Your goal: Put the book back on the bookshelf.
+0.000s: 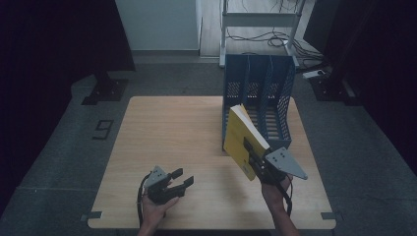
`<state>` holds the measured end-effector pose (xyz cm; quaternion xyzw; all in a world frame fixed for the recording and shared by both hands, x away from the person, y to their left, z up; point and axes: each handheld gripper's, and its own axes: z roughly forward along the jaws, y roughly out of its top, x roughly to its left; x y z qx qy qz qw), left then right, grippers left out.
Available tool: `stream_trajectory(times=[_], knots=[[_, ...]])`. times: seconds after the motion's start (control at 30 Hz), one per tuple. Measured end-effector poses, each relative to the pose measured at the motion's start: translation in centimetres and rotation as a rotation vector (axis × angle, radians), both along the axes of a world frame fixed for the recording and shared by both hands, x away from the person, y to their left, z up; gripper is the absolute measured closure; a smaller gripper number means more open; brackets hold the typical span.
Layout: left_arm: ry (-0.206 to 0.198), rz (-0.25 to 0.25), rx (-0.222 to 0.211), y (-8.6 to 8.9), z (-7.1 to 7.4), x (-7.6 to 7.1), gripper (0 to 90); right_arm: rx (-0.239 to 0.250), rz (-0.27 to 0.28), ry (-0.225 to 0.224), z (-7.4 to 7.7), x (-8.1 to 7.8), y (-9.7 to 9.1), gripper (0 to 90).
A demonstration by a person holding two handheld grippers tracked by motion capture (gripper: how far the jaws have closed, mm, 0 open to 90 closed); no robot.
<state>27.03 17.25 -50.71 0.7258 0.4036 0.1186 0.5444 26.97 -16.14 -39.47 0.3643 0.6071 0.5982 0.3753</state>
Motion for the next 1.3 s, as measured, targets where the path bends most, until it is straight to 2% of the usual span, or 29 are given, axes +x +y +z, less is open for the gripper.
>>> stream_trajectory(times=[0.37,0.57,0.97,1.3], knots=[[0.007,-0.007,0.006,-0.1,-0.1,0.1,40.5,0.025,-0.028,-0.011,1.4,1.2,0.0,74.7],[0.010,-0.008,0.007,-0.1,-0.1,0.1,40.4,0.015,-0.040,-0.014,2.0,2.0,0.3,74.7],[0.015,-0.015,0.007,0.0,-0.1,0.1,40.3,0.027,-0.073,-0.023,3.6,3.6,0.7,74.7],[0.016,-0.015,0.006,0.0,-0.1,0.1,40.3,0.032,-0.095,-0.013,3.9,5.0,1.0,74.8]])
